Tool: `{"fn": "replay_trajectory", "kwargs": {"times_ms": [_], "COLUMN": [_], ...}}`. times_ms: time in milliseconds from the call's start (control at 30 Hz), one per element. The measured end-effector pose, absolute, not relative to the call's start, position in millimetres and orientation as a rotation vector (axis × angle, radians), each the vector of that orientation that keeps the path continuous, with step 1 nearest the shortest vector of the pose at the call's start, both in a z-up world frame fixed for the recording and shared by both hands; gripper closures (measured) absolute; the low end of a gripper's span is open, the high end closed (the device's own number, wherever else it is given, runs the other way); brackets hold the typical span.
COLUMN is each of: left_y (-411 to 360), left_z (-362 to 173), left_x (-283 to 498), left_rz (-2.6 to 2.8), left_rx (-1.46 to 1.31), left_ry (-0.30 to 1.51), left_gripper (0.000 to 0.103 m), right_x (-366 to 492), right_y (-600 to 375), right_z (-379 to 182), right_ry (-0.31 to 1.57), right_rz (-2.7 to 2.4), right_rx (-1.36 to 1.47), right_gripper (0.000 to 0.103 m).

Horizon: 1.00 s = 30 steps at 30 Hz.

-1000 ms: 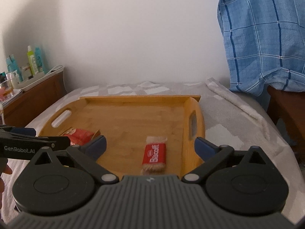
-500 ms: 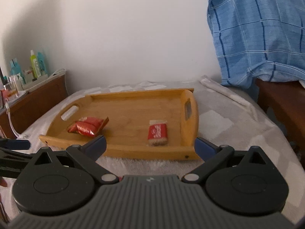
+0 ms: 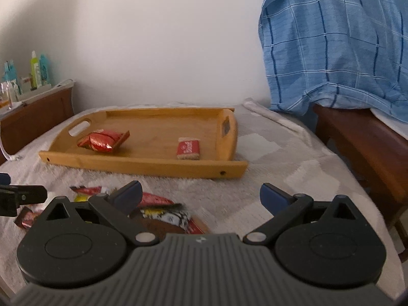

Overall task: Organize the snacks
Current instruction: 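Withdraw both grippers from the tray back toward the snack pile, then grasp the chocolate wafer bar with the left gripper while the right grasps the peanut snack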

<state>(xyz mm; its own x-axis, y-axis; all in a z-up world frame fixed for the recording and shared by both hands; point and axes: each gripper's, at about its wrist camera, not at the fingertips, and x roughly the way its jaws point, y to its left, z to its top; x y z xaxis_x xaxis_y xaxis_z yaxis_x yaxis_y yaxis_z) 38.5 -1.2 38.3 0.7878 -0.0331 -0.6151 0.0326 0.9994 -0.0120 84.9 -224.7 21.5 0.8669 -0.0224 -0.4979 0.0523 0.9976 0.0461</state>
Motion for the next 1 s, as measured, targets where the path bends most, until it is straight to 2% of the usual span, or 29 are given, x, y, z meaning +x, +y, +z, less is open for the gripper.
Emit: {"fn": "replay_trajectory", "kwargs": {"times_ms": [533, 633, 833, 900, 933, 967, 1000], "left_y": [-7.5, -11.2, -17.7, -18.7, -19.2, -19.1, -19.1], "left_z": [23.7, 21.8, 19.1, 18.5, 18.4, 19.1, 20.1], "left_x": [25.9, 23.1, 19.2, 19.5, 19.8, 19.8, 19.4], "left_rz": [-0.044, -0.023, -0.001, 0.000, 0.005, 0.014, 0.025], "left_rx": [0.000, 0.026, 0.059, 0.058, 0.056, 0.053, 0.049], "left_ry": [0.694, 0.680, 0.661, 0.662, 0.660, 0.654, 0.645], "left_gripper": [0.000, 0.007, 0.007, 0.010, 0.015, 0.025, 0.028], "right_x": [81.3, 82.2, 83.2, 84.0, 84.1, 84.1, 83.7], "right_y": [-217.3, -214.5, -212.1, -210.6, -210.1, -209.9, -209.6], "right_z": [5.9, 4.6, 3.9, 3.3, 3.2, 3.4, 3.9], "right_ry": [0.602, 0.604, 0.591, 0.589, 0.588, 0.585, 0.579], "right_rz": [-0.030, -0.035, -0.022, -0.021, -0.019, -0.014, -0.009], "right_rx": [0.126, 0.117, 0.141, 0.139, 0.138, 0.139, 0.142], "right_gripper": [0.000, 0.000, 0.000, 0.000, 0.000, 0.000, 0.002]}}
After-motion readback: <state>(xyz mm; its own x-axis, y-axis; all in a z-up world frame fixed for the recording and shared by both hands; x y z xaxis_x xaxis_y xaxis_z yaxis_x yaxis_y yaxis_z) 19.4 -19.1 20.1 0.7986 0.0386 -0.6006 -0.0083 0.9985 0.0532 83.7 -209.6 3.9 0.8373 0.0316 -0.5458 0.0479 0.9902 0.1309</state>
